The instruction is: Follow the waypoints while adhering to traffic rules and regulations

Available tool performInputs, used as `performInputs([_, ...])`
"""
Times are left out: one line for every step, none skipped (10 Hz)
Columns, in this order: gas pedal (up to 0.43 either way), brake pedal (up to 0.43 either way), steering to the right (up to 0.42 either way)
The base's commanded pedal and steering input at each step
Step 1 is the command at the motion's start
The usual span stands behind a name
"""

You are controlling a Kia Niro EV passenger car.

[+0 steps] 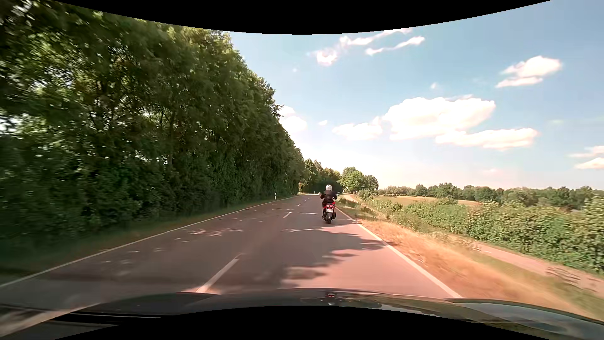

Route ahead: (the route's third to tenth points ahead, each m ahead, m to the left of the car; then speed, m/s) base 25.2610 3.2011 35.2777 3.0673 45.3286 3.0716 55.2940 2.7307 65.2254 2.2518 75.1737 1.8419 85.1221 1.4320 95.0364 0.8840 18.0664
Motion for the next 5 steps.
performInputs([0.220,0.006,0.000])
performInputs([0.220,0.006,0.000])
performInputs([0.220,0.012,0.000])
performInputs([0.220,0.012,0.000])
performInputs([0.220,0.012,0.000])
